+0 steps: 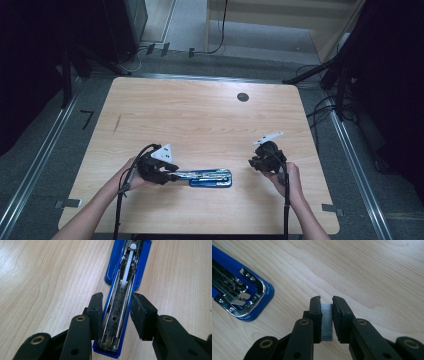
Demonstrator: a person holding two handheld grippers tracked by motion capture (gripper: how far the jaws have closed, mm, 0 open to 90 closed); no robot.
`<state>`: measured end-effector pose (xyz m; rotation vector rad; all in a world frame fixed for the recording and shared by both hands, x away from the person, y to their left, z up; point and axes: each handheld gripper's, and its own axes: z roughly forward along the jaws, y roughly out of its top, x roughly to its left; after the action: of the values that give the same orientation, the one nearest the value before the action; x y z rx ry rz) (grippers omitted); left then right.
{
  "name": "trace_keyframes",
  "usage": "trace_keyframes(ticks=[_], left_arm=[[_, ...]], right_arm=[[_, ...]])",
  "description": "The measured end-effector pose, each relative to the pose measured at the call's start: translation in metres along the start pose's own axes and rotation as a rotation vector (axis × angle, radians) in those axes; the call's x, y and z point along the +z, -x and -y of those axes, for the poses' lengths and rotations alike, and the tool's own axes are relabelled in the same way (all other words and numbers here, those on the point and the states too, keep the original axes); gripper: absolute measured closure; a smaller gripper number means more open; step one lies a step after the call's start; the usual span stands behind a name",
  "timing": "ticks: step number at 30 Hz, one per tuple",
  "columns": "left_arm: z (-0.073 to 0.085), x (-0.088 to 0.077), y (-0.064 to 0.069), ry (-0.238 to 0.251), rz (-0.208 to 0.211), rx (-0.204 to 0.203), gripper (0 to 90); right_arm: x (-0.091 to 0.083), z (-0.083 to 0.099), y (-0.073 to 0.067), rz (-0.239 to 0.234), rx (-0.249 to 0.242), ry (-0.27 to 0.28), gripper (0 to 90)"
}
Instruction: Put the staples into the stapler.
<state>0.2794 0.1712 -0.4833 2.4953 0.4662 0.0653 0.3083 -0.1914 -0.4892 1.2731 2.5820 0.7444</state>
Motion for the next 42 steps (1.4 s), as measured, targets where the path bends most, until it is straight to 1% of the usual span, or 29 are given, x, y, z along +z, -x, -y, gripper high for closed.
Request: trace_keyframes(ticks=[6,9,10,12,14,16,19,20,21,22,23,26,34,35,38,40,42], left_arm=[[0.001,0.0,0.0,0.005,0.003,-0.003,63.6],[0.001,0.0,0.0,0.009,0.004,-0.007,63.6],[0.001,0.0,0.0,0.008,0.005,-0.009,63.7],[0.002,0.0,0.0,0.009,0.003,-0.009,63.6],[0.001,0.0,0.0,0.008,0.0,-0.007,63.6],[0.001,0.0,0.001,0.006,-0.001,-0.007,63.7],[0.001,0.0,0.001,0.007,0.0,-0.011,63.6],[0.001,0.0,0.0,0.007,-0.002,-0.009,63.6],[0.001,0.0,0.0,0.009,-0.002,-0.014,63.6],[0.001,0.0,0.0,0.007,-0.002,-0.011,63.6],[0.001,0.001,0.0,0.004,-0.002,-0.006,63.5],[0.0,0.001,0.001,0.003,-0.003,-0.006,63.4],[0.0,0.001,0.0,0.002,0.002,-0.003,63.5],[0.0,0.001,0.0,0.003,0.002,-0.002,63.5],[0.0,0.0,0.0,0.003,0.001,-0.004,63.5],[0.0,0.0,0.0,0.003,-0.001,-0.003,63.6],[0.0,0.0,0.0,0.003,-0.001,-0.002,63.5]], right_arm=[[0.001,-0.005,-0.008,-0.024,-0.027,-0.002,79.8],[0.002,-0.008,-0.011,-0.036,-0.051,0.006,79.8],[0.002,-0.009,-0.013,-0.044,-0.047,0.009,79.8],[0.002,-0.01,-0.016,-0.052,-0.066,0.002,79.8],[0.002,-0.012,-0.02,-0.056,-0.071,0.005,79.8],[0.001,-0.013,-0.023,-0.062,-0.088,0.006,79.8],[-0.002,-0.017,-0.027,-0.074,-0.096,0.017,79.8],[-0.003,-0.018,-0.028,-0.08,-0.107,0.025,79.8],[-0.005,-0.019,-0.03,-0.076,-0.116,0.038,79.9],[-0.007,-0.019,-0.032,-0.081,-0.126,0.06,80.0],[-0.008,-0.02,-0.034,-0.086,-0.138,0.07,80.0],[-0.01,-0.022,-0.039,-0.092,-0.164,0.079,80.0],[-0.008,-0.03,-0.046,-0.12,-0.196,0.09,80.0],[-0.008,-0.032,-0.046,-0.128,-0.208,0.092,80.0],[-0.007,-0.037,-0.048,-0.141,-0.219,0.101,80.0],[-0.007,-0.04,-0.05,-0.15,-0.227,0.097,80.0],[-0.006,-0.043,-0.052,-0.165,-0.245,0.102,80.0]])
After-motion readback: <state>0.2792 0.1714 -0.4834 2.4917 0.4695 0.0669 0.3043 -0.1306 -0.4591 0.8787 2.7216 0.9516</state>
